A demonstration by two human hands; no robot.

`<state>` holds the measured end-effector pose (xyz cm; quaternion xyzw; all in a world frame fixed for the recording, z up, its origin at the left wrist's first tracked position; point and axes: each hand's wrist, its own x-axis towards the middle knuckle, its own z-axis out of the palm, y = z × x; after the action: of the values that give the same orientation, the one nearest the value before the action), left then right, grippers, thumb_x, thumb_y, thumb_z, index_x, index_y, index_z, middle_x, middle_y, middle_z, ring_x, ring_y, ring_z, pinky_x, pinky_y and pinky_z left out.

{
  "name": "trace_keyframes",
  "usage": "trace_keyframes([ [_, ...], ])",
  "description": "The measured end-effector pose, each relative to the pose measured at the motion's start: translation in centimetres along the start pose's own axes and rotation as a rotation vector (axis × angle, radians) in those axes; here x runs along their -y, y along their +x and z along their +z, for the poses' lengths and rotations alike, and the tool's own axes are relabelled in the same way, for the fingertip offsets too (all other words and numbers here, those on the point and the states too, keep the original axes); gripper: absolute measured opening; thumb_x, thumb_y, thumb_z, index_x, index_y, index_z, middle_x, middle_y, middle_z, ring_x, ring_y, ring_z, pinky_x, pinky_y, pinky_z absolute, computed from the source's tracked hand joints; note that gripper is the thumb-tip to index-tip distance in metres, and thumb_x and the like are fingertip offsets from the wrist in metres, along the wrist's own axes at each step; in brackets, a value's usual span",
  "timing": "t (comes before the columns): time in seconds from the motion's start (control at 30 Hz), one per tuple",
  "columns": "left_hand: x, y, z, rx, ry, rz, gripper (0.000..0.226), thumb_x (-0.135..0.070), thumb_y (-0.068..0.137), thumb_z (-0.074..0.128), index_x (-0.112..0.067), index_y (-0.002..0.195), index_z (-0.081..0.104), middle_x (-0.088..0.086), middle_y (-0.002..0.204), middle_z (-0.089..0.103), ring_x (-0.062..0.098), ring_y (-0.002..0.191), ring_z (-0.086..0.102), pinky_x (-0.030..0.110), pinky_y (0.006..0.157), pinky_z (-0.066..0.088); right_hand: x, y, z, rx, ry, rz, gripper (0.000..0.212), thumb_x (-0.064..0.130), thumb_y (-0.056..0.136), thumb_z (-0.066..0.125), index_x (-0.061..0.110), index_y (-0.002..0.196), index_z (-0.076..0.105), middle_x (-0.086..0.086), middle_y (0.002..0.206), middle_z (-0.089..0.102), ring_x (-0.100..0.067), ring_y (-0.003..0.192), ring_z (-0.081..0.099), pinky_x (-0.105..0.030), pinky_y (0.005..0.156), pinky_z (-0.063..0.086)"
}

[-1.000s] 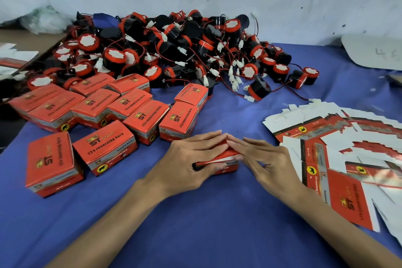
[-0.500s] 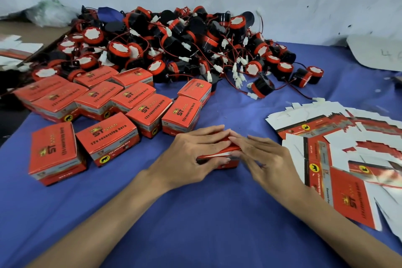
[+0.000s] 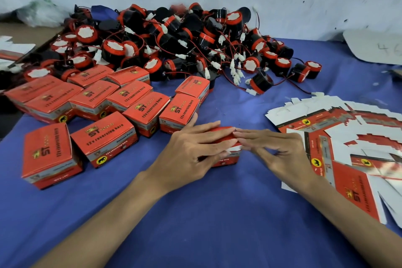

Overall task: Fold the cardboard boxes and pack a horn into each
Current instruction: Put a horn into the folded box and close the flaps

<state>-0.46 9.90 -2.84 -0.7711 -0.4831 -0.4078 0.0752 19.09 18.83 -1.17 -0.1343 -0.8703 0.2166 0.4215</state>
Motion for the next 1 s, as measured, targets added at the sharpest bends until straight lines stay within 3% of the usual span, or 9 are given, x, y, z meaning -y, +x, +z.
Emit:
trace_keyframes([
  [0.13,-0.2,0.1,0.0,-0.019,-0.025,0.038,0.026,-0.015,0.086,0.070,-0.009,0.111,0.071,0.007,0.121,0.066,0.028,0.121,0.058,0.045,0.095,0.052,0.1,-0.3,0.3,-0.016,0.056,0.076,0.022,-0.013,0.078,0.066,0.002,0.094,0.072,-0.005,0.103,0.070,-0.011,0.101,0.067,-0.025,0.087,0.053],
  [0.3,-0.1,0.0,0.2,-0.016,-0.041,0.010,0.028,-0.009,0.085,0.070,-0.007,0.112,0.070,0.009,0.122,0.065,0.029,0.122,0.057,0.044,0.095,0.052,0.6,-0.4,0.7,-0.046,0.115,0.195,0.023,-0.013,0.079,0.066,0.002,0.095,0.073,0.000,0.103,0.071,-0.005,0.099,0.067,-0.018,0.086,0.051],
  [0.53,-0.2,0.1,0.6,-0.070,-0.111,-0.016,0.024,-0.015,0.086,0.067,-0.005,0.108,0.071,0.009,0.117,0.067,0.028,0.118,0.059,0.042,0.095,0.052,1.0,-0.8,1.2,-0.136,-0.057,0.065,0.018,-0.002,0.078,0.067,-0.001,0.095,0.073,-0.006,0.102,0.070,-0.010,0.095,0.069,-0.019,0.084,0.053],
  [0.67,0.0,0.0,0.7,-0.082,-0.152,-0.070,0.025,-0.018,0.087,0.064,-0.006,0.108,0.071,0.007,0.116,0.067,0.026,0.119,0.059,0.041,0.096,0.051,1.1,-0.8,1.6,-0.172,-0.049,0.133,0.017,0.003,0.079,0.069,0.000,0.096,0.073,-0.001,0.100,0.071,-0.004,0.093,0.068,-0.015,0.083,0.052],
  [0.87,-0.2,0.0,0.6,-0.091,-0.085,-0.016,0.022,-0.017,0.087,0.065,-0.006,0.104,0.074,0.007,0.115,0.068,0.026,0.117,0.060,0.041,0.089,0.054,0.7,-0.5,1.2,-0.103,-0.176,-0.075,0.013,-0.004,0.077,0.069,-0.002,0.090,0.074,-0.009,0.100,0.071,-0.018,0.094,0.070,-0.030,0.078,0.057],
  [1.0,0.1,0.1,0.5,-0.083,-0.066,-0.028,0.022,-0.020,0.087,0.064,-0.009,0.103,0.075,0.004,0.118,0.067,0.023,0.119,0.059,0.041,0.092,0.052,0.2,-0.4,1.1,-0.083,-0.193,-0.148,0.014,0.006,0.083,0.063,-0.001,0.088,0.075,-0.007,0.104,0.070,-0.015,0.097,0.069,-0.032,0.076,0.057],
])
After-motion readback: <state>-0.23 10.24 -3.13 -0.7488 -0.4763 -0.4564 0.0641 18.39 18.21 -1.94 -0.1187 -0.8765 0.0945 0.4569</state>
